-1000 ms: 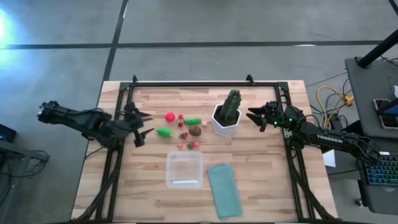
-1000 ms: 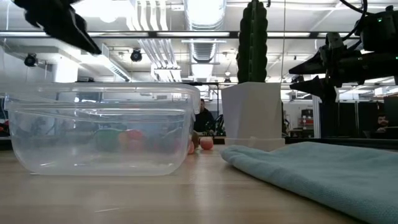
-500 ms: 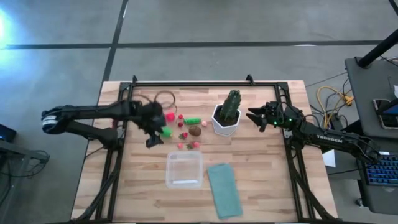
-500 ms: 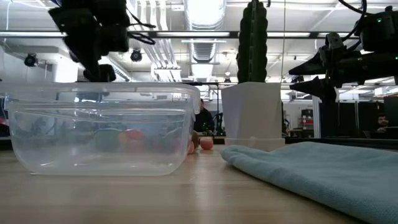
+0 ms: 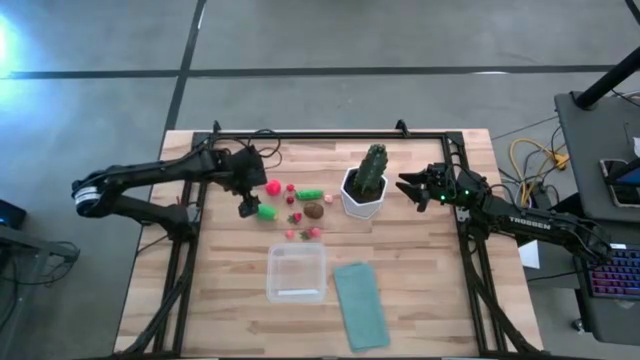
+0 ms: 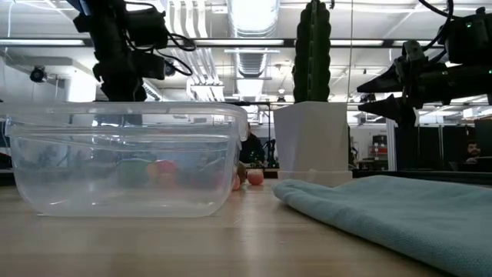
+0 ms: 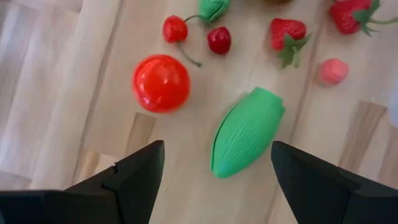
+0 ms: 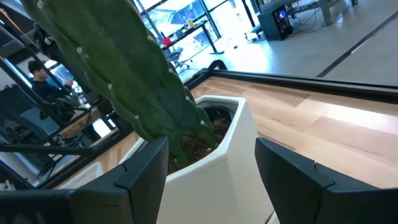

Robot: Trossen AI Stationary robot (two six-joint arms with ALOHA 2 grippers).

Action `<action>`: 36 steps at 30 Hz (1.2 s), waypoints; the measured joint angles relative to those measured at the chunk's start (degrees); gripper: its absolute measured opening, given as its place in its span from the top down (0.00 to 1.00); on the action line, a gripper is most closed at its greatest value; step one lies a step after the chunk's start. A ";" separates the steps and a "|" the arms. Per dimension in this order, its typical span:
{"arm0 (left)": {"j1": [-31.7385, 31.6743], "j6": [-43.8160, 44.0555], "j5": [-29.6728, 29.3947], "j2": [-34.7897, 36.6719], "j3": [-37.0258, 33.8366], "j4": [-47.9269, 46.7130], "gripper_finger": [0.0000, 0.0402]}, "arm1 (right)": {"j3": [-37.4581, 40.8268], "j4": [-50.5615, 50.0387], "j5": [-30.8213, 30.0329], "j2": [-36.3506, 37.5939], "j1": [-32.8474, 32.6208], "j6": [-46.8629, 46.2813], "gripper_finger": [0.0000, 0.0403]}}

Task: Pick and placing Produce into tupperware
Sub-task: Put the green corncob into the transparent bin

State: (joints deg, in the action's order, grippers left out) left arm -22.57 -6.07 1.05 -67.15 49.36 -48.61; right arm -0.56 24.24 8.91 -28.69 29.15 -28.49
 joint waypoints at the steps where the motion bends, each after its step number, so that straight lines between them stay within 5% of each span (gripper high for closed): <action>1: 0.01 1.29 0.11 -0.31 0.00 0.13 0.30 | 0.00 -0.01 0.00 0.00 0.00 0.00 0.42; 4: 0.03 6.81 0.14 -1.77 0.00 2.14 0.30 | 0.00 -0.01 0.00 0.02 0.00 0.00 0.42; 8: 0.43 26.76 2.70 -3.40 0.11 0.92 0.30 | 0.00 -0.01 0.00 0.00 0.00 0.02 0.42; 11: 0.44 32.68 8.06 -4.18 0.00 0.36 0.30 | 0.00 -0.01 0.00 0.00 0.00 0.00 0.42; 13: 0.46 31.11 12.09 -4.61 0.00 0.12 0.30 | 0.00 0.00 0.00 0.00 0.00 0.01 0.42; 24: 0.42 26.07 12.78 -8.76 1.92 -1.43 0.30 | 0.00 -0.03 0.00 0.00 -0.02 1.61 0.42; 36: 0.55 -1.16 10.18 -5.44 7.90 0.44 0.30 | 0.00 0.01 0.00 0.09 0.00 1.69 0.42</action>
State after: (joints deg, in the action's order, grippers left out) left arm -22.02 -7.23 11.23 -72.59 57.26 -48.17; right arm -0.56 24.25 8.91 -28.60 29.15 -26.80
